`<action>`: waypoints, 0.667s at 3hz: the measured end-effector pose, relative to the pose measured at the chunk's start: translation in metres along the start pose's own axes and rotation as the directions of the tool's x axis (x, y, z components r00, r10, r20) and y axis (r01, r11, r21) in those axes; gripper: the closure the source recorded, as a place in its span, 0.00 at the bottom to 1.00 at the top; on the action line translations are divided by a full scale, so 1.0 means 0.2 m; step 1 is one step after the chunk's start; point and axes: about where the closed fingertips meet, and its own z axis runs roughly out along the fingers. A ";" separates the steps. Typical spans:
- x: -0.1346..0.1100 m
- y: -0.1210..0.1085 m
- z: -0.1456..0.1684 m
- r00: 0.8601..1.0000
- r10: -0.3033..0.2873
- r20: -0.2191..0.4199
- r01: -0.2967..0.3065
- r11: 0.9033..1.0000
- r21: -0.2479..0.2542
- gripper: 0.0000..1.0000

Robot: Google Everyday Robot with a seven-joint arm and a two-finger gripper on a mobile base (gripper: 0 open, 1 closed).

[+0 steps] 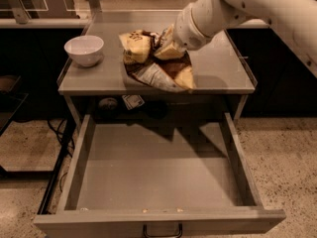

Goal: Pick brown chip bag from top drawer and place on counter

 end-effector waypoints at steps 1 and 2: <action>-0.06 -0.36 0.05 0.997 -0.059 -0.042 0.060 0.998 0.018 1.00; -0.06 -0.34 0.07 0.998 -0.055 -0.039 0.056 0.998 0.013 1.00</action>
Offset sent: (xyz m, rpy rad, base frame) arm 0.0952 0.0064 0.0350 -0.0826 -0.0534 0.0138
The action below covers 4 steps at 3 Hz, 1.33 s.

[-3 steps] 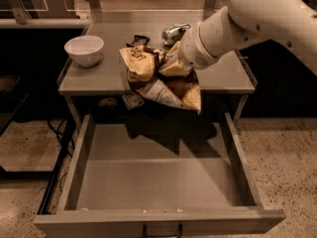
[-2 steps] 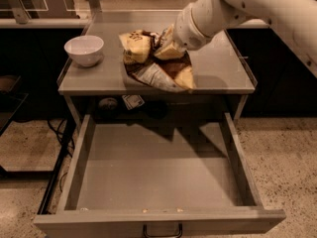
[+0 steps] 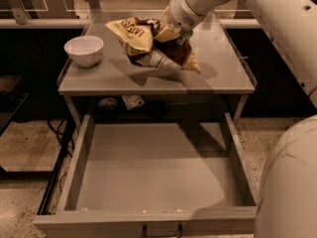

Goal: Pick brown chip bag from top drawer and place on counter

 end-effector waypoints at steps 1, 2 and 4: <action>0.10 0.07 0.08 0.999 0.030 -0.013 -0.030 0.999 0.020 1.00; 0.18 0.17 0.22 0.998 0.055 0.012 -0.056 0.997 0.053 1.00; 0.18 0.16 0.21 0.998 0.056 0.014 -0.057 0.997 0.056 0.87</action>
Offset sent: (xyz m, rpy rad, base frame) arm -0.0040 -0.0072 -0.1056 0.0988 -0.0498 -0.1076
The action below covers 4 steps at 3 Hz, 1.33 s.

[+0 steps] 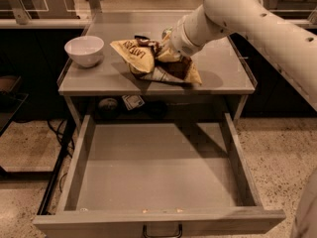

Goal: Pick brown chip bag from top drawer and place on counter

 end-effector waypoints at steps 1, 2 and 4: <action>0.00 0.00 0.00 1.000 0.000 0.000 0.000 1.000 0.000 0.63; 0.00 0.00 0.00 1.000 0.000 0.000 0.000 1.000 0.000 0.40; 0.00 0.00 0.00 1.000 0.000 0.000 0.000 1.000 0.000 0.00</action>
Offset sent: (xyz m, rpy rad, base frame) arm 0.0000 0.0000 0.0000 0.0000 0.0000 0.0000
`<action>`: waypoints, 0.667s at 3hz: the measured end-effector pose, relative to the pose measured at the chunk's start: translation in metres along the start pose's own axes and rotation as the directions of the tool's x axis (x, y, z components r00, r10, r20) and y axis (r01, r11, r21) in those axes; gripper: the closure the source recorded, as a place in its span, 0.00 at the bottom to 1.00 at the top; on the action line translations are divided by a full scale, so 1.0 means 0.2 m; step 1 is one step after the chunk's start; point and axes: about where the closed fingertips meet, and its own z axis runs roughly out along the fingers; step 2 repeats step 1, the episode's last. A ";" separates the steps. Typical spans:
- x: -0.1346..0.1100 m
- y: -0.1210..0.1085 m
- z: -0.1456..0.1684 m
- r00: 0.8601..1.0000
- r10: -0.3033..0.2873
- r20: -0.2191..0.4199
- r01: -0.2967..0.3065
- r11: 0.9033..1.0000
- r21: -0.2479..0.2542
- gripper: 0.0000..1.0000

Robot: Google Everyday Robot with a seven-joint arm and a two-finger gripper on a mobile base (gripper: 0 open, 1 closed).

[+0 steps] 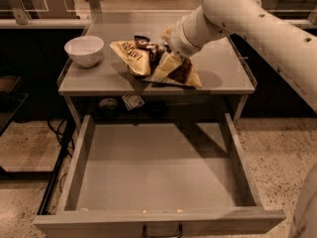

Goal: Pick brown chip bag from top drawer and place on counter

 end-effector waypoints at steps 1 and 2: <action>0.00 0.00 0.00 1.000 0.000 0.000 0.000 1.000 0.000 0.00; 0.00 0.00 0.00 1.000 0.000 0.000 0.000 1.000 0.000 0.00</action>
Offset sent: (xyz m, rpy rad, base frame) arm 0.0000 0.0000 0.0000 0.0000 0.0000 0.0000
